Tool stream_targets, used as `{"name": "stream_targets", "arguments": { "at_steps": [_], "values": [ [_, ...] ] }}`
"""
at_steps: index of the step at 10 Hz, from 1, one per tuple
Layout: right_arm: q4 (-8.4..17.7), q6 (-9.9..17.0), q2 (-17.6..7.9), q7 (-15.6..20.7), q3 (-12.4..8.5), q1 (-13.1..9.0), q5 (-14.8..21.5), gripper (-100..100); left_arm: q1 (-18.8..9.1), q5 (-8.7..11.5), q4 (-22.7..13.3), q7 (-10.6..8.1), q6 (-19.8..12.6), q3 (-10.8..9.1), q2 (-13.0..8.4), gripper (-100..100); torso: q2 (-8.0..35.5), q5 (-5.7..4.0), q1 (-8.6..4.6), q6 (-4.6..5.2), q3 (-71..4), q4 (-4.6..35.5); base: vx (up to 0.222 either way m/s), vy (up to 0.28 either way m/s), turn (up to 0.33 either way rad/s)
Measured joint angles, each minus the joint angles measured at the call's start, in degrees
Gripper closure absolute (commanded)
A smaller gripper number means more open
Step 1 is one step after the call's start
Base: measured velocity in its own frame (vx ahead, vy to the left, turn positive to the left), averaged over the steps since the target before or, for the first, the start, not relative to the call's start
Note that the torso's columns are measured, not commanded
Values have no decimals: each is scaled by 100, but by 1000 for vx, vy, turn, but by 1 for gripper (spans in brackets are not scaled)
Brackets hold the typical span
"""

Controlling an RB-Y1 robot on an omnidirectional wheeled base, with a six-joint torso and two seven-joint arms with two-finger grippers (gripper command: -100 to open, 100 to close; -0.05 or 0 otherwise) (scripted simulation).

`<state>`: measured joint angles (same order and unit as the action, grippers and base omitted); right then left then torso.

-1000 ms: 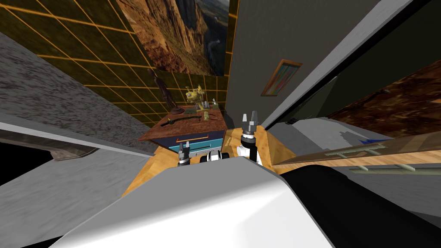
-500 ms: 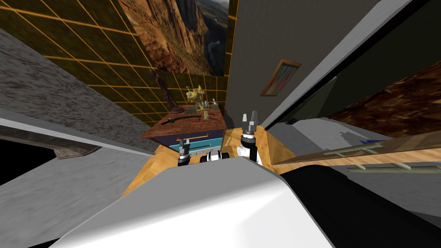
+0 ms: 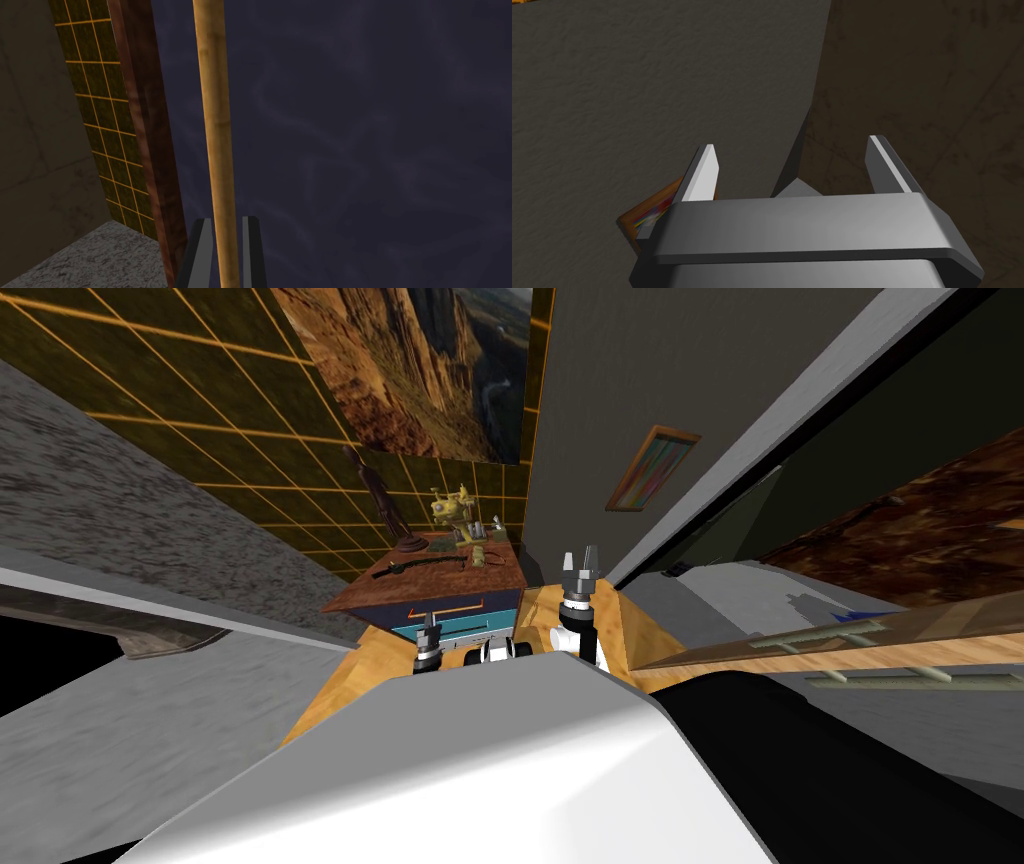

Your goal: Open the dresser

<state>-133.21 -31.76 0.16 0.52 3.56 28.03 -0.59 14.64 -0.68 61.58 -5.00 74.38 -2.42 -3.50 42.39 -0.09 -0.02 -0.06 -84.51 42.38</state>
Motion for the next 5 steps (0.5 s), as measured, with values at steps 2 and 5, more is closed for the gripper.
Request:
{"name": "stream_targets", "arguments": {
  "at_steps": [2, 5],
  "values": [
    [0, 0, 0, 0, 0, 0, 0, 0, 91, -12, -102, 10, 240, 12, 27, 100, -12, 14, 12, 2, -3, -15, 32, 15, -10],
    [0, 0, 0, 0, 0, -1, 0, 0, 107, -18, -111, -2, 330, 19, 19, 100, 6, 11, 11, -1, 4, -9, -68, -9, 11]
  ]
}}
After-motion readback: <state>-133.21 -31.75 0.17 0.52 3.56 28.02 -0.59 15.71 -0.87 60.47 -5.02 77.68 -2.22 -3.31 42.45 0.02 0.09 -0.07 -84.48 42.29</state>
